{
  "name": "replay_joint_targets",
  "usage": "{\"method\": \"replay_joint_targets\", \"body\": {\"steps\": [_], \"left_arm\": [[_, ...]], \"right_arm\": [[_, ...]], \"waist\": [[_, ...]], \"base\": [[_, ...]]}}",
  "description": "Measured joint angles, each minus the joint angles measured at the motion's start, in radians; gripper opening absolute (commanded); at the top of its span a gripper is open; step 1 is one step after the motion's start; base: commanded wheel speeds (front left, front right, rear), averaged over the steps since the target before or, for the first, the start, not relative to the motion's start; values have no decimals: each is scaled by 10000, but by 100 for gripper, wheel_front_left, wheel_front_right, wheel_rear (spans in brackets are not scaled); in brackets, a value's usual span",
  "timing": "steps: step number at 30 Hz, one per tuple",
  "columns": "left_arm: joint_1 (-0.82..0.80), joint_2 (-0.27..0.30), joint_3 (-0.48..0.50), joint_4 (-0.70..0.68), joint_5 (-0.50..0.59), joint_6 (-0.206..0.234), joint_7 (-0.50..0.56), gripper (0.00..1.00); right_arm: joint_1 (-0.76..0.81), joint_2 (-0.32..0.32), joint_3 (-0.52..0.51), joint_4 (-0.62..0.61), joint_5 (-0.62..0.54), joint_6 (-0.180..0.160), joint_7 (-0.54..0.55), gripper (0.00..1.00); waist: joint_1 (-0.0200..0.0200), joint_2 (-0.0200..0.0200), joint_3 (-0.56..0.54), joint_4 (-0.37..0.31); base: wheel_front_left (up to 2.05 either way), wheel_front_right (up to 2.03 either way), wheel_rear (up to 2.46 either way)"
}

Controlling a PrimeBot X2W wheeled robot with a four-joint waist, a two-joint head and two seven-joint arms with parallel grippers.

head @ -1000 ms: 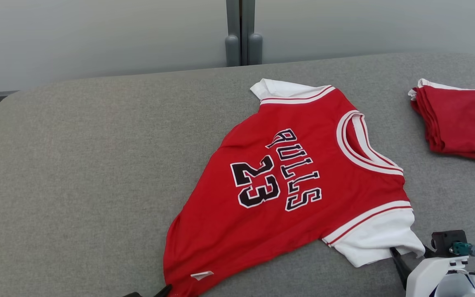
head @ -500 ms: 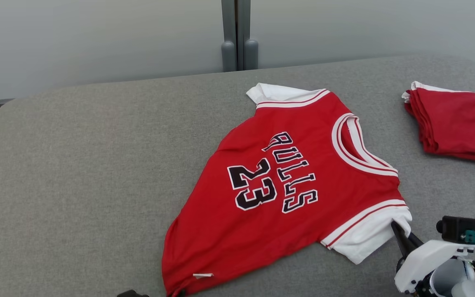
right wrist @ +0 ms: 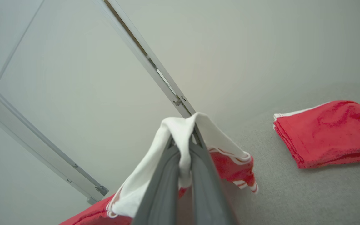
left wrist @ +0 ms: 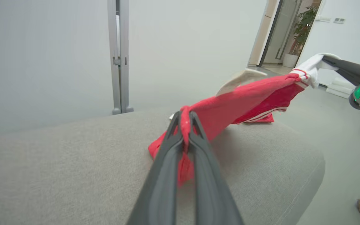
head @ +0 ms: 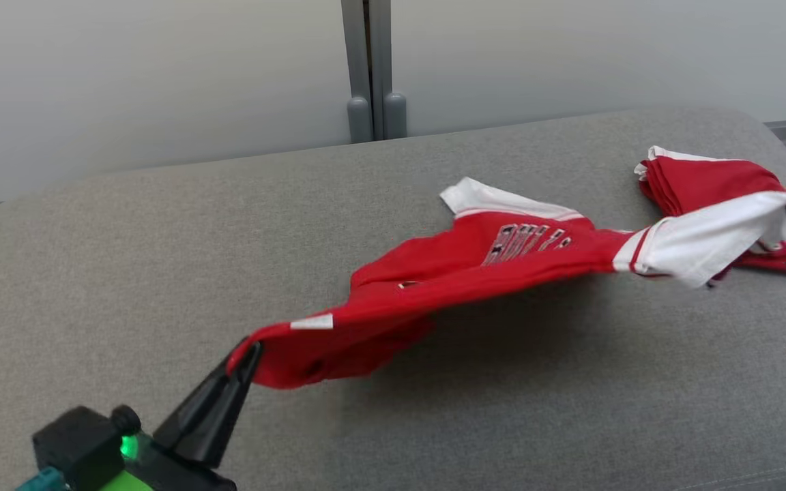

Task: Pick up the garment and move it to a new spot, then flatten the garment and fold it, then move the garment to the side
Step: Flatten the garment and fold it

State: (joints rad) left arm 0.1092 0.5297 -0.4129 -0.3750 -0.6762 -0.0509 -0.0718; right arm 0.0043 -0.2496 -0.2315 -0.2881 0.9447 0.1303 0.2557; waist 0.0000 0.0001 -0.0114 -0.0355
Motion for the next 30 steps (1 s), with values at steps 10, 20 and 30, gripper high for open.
{"method": "replay_joint_targets", "body": {"steps": [10, 20, 30], "left_arm": [[-2595, 1584, 1701, -2727, -1275, -102, 1931, 0], [-7286, 1806, 1877, -349, -2362, -274, 3678, 0], [-13984, 249, 920, 5267, 261, -474, 2299, 0]], "right_arm": [[-3334, 686, -1221, -1818, -855, 2, 2911, 0], [-8095, 1728, -999, 343, -3108, 2, 4103, 0], [-14003, 1998, -523, 5001, -6044, 4, 673, 0]], "waist": [[0, 0, 259, -291], [0, 0, 1816, -431], [2, -1, 4491, -275]], "base": [[0, 0, 0], [0, 0, 0], [0, 0, 0]]}}
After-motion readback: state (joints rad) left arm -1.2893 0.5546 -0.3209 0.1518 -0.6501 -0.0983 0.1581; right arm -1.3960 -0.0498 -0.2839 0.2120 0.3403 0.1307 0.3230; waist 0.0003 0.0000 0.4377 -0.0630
